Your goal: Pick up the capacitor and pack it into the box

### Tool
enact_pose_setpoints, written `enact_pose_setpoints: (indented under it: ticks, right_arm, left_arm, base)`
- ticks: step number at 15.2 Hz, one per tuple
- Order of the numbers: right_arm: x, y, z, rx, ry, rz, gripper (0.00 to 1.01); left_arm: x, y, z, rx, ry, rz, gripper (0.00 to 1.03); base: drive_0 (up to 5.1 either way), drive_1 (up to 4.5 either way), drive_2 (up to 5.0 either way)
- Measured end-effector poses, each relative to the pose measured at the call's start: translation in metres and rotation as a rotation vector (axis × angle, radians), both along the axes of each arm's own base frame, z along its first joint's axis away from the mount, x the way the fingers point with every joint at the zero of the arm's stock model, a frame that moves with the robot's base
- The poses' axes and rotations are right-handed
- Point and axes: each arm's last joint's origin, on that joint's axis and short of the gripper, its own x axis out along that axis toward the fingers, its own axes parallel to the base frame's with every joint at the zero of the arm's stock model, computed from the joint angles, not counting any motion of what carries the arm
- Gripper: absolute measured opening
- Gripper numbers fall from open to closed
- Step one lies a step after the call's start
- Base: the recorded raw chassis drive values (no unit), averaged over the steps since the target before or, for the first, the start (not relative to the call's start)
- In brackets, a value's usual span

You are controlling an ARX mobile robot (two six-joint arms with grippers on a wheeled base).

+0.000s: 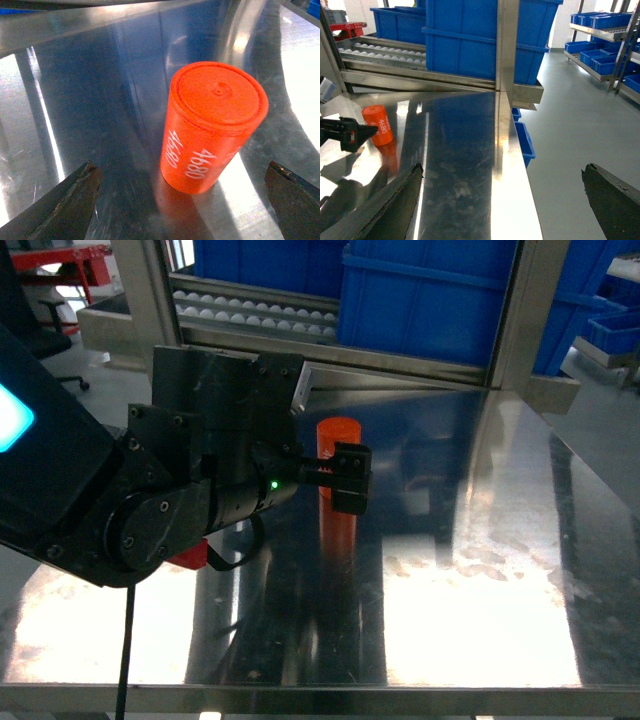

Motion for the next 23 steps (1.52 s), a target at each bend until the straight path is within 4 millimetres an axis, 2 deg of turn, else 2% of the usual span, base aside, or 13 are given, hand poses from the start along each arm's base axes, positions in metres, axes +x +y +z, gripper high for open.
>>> enact_pose_setpoints:
  ticks: [3, 9, 13, 14, 15, 17, 18, 19, 21, 23]
  right_arm:
    - [0.0, 0.0, 0.0, 0.0, 0.0, 0.0, 0.98]
    - [0.0, 0.0, 0.0, 0.0, 0.0, 0.0, 0.98]
    - [0.0, 0.0, 0.0, 0.0, 0.0, 0.0, 0.98]
    - [0.0, 0.0, 0.0, 0.0, 0.0, 0.0, 0.98]
    - [0.0, 0.0, 0.0, 0.0, 0.0, 0.0, 0.98]
    - [0.0, 0.0, 0.0, 0.0, 0.0, 0.0, 0.98]
    - [0.0, 0.0, 0.0, 0.0, 0.0, 0.0, 0.98]
    - [0.0, 0.0, 0.0, 0.0, 0.0, 0.0, 0.98]
    - [0.0, 0.0, 0.0, 0.0, 0.0, 0.0, 0.98]
    - [0.0, 0.0, 0.0, 0.0, 0.0, 0.0, 0.98]
  left_arm:
    - [0.022, -0.009, -0.016, -0.003, 0.034, -0.001, 0.98]
    - [0.054, -0.025, -0.029, -0.007, 0.02, 0.038, 0.98]
    - [0.056, -0.024, -0.029, 0.002, 0.042, 0.06, 0.54]
    - [0.055, -0.023, -0.028, 0.012, 0.043, 0.079, 0.45]
    - [0.052, -0.021, -0.025, 0.026, 0.052, 0.103, 0.44]
    - [0.038, -0.009, -0.004, 0.036, 0.001, 0.153, 0.44]
    - [0.016, 0.014, 0.043, 0.021, -0.138, 0.204, 0.44]
    - [-0.029, 0.049, 0.099, -0.044, -0.307, 0.281, 0.44]
    - [-0.061, 0.072, 0.108, -0.059, -0.32, 0.343, 0.44]
    - [-0.076, 0.081, 0.108, -0.065, -0.31, 0.374, 0.44]
  base:
    - [0.0, 0.0, 0.0]
    - [0.0, 0.0, 0.0]
    - [0.0, 0.0, 0.0]
    - [0.0, 0.0, 0.0]
    - [0.0, 0.0, 0.0]
    - [0.0, 0.0, 0.0]
    - [0.0, 0.0, 0.0]
    - [0.0, 0.0, 0.0]
    - [0.0, 0.0, 0.0]
    - [0.0, 0.0, 0.0]
